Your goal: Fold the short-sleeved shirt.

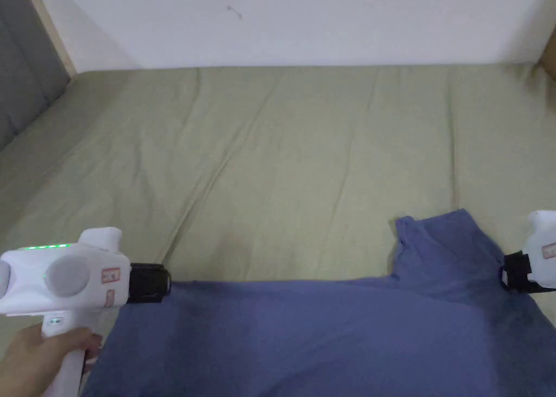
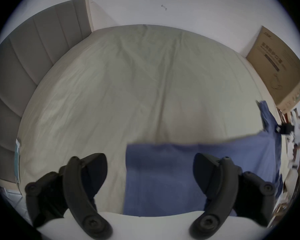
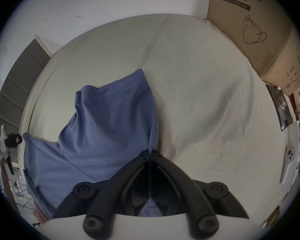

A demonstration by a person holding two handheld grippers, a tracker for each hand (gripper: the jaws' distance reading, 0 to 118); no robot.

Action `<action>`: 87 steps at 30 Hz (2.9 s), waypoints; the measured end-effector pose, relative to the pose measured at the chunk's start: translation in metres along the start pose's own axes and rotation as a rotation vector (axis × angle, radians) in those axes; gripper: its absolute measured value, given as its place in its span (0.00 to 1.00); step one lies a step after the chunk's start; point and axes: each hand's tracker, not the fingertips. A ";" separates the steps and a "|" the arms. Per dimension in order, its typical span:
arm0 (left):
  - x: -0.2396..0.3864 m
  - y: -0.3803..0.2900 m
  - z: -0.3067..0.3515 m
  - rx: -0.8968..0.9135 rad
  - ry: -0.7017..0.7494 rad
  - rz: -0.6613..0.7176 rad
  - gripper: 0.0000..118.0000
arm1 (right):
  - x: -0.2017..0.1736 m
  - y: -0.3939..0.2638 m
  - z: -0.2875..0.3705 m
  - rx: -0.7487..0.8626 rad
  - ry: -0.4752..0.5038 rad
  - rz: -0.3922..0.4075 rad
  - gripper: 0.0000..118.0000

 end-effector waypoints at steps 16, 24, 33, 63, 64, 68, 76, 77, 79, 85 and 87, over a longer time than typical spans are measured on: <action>0.007 -0.020 0.078 0.053 -0.056 -0.049 0.02 | -0.001 -0.024 0.096 0.123 0.085 -0.050 0.01; -0.018 -0.099 0.177 0.130 -0.107 -0.056 0.02 | 0.006 -0.134 0.180 0.139 0.094 0.039 0.01; -0.028 -0.210 0.130 -0.055 -0.058 -0.078 0.09 | 0.000 -0.274 0.129 -0.089 0.073 0.052 0.01; -0.118 -0.275 0.158 0.115 -0.419 0.583 0.98 | -0.177 -0.272 0.117 0.121 0.322 0.106 0.02; -0.121 -0.277 0.152 0.117 -0.455 0.629 0.97 | -0.177 -0.272 0.117 0.119 0.326 0.108 0.02; -0.123 -0.280 0.122 0.037 -0.549 0.758 0.98 | -0.179 -0.271 0.115 0.105 0.331 0.109 0.02; -0.118 -0.283 0.101 0.017 -0.544 0.906 0.06 | -0.170 -0.277 0.111 0.081 0.323 0.077 0.02; -0.115 -0.282 0.102 0.014 -0.560 0.864 0.06 | -0.166 -0.277 0.110 0.080 0.320 0.074 0.02; -0.115 -0.274 0.106 0.043 -0.520 0.823 0.06 | -0.158 -0.278 0.112 0.086 0.315 0.061 0.02; -0.062 -0.214 0.173 0.165 -0.496 0.561 0.06 | -0.120 -0.279 0.125 0.129 0.292 -0.008 0.02; -0.024 -0.191 0.197 0.198 -0.505 0.385 0.06 | -0.103 -0.281 0.128 0.146 0.288 -0.045 0.02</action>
